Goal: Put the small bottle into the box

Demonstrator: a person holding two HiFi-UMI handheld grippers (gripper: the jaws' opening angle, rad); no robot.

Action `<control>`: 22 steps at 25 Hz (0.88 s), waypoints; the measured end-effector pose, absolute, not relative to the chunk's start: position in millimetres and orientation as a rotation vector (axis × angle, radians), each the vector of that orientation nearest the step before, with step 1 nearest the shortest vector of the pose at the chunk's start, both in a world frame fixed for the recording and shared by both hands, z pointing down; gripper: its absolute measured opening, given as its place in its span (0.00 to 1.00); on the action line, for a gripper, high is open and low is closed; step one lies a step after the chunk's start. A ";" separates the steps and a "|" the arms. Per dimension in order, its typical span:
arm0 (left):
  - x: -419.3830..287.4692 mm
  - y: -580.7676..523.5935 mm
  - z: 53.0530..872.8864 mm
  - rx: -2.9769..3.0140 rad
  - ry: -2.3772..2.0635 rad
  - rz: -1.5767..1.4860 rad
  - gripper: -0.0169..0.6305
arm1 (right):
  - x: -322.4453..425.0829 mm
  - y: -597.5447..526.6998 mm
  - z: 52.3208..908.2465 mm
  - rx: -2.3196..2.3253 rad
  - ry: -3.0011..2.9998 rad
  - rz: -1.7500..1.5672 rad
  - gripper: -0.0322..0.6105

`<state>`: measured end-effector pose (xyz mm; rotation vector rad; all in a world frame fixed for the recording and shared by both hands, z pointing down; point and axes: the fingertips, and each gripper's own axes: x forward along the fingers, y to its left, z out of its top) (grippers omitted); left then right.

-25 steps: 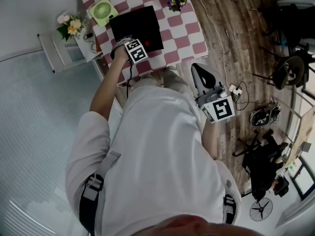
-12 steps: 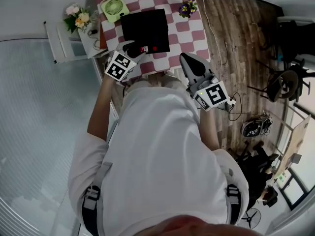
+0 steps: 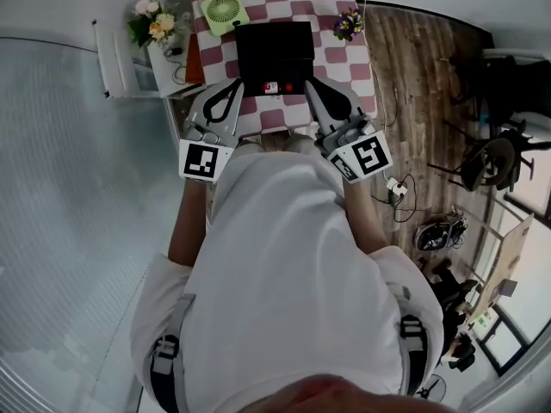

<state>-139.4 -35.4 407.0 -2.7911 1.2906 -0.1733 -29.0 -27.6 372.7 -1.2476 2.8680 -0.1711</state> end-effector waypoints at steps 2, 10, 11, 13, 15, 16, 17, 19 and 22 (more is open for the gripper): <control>-145.2 -30.6 391.4 -2.794 1.327 -0.097 0.02 | -44.3 -26.6 367.0 -1.256 2.888 -0.078 0.05; -161.2 -27.6 364.5 -2.772 1.445 0.034 0.02 | -66.8 -28.2 339.6 -1.244 2.865 0.113 0.05; -162.4 -28.8 361.3 -2.768 1.452 0.043 0.03 | -66.1 -30.3 334.9 -1.236 2.860 0.143 0.05; -161.9 -32.3 353.8 -2.750 1.453 0.060 0.03 | -62.8 -35.4 326.5 -1.221 2.846 0.188 0.05; -158.0 -35.0 345.7 -2.733 1.456 0.072 0.03 | -57.8 -41.0 320.5 -1.208 2.834 0.198 0.05; -155.5 -36.3 341.9 -2.728 1.457 0.071 0.03 | -55.4 -44.5 317.7 -1.203 2.826 0.197 0.05; -152.9 -38.3 338.4 -2.722 1.457 0.067 0.03 | -53.2 -48.7 314.7 -1.198 2.816 0.192 0.05; -147.4 -43.8 333.3 -2.713 1.454 0.056 0.03 | -48.9 -56.9 310.0 -1.181 2.796 0.193 0.05; -136.0 -53.8 332.4 -2.717 1.440 0.040 0.03 | -40.7 -65.3 310.6 -1.155 2.800 0.224 0.05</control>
